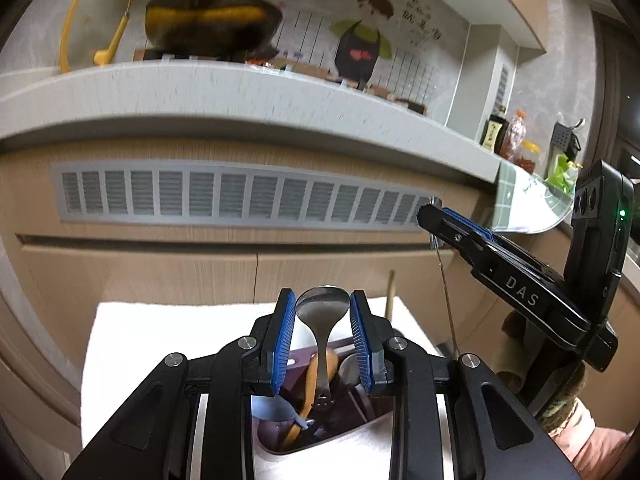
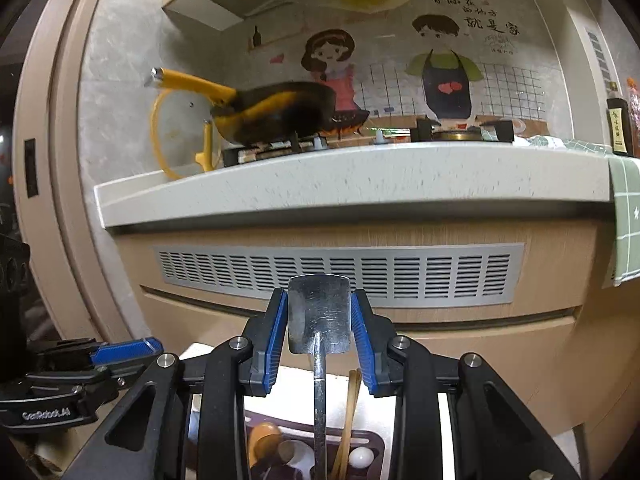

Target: Organize utensils

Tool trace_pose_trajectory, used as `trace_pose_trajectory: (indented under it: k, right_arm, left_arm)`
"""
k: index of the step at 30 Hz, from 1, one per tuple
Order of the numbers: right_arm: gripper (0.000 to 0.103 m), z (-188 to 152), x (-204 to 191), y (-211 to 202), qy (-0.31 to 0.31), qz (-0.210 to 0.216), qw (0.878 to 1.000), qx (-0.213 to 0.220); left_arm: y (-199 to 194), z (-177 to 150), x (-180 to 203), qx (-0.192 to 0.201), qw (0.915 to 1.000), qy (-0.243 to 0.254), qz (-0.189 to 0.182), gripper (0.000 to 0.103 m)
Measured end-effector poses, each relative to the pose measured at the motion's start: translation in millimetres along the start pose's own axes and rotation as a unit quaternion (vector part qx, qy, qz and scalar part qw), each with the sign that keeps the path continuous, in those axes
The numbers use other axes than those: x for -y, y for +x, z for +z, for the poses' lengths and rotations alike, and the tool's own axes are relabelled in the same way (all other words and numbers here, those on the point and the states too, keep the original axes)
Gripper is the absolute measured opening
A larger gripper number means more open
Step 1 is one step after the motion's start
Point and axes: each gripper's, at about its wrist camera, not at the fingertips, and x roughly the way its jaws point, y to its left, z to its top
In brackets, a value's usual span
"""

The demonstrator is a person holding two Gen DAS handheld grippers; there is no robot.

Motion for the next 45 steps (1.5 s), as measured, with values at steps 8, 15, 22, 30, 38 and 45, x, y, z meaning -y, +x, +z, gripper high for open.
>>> trace_pose_trajectory:
  k: [8,15,22,30,38,45]
  right_arm:
    - [0.032,-27,2,18,-0.015,-0.015,1.0,-0.01]
    - [0.057,-34,1,-18,-0.027,-0.033,0.999,-0.013]
    - [0.079,-55,-6,-81,-0.011,-0.055,0.996,-0.066]
    - [0.102,-107,-32,-161,-0.014,-0.085,0.992,-0.094]
    - [0.102,-156,-50,-200,-0.018,-0.12,0.987,-0.108]
    - [0.102,-168,-46,-217,-0.007,-0.134,0.985,-0.109]
  left_arm:
    - [23,-15,-9,-0.027,0.9995,-0.017,-0.007,0.031]
    - [9,-24,-6,-0.027,0.9994,-0.022,0.005,0.043]
    - [-47,-59,7,0.001,0.9975,-0.026,0.065,0.062]
    - [-115,-140,30,0.026,0.9894,-0.013,0.142,0.089]
    - [-149,-188,64,0.015,0.9788,0.017,0.203,0.103]
    - [-160,-199,81,0.013,0.9789,0.029,0.202,0.103]
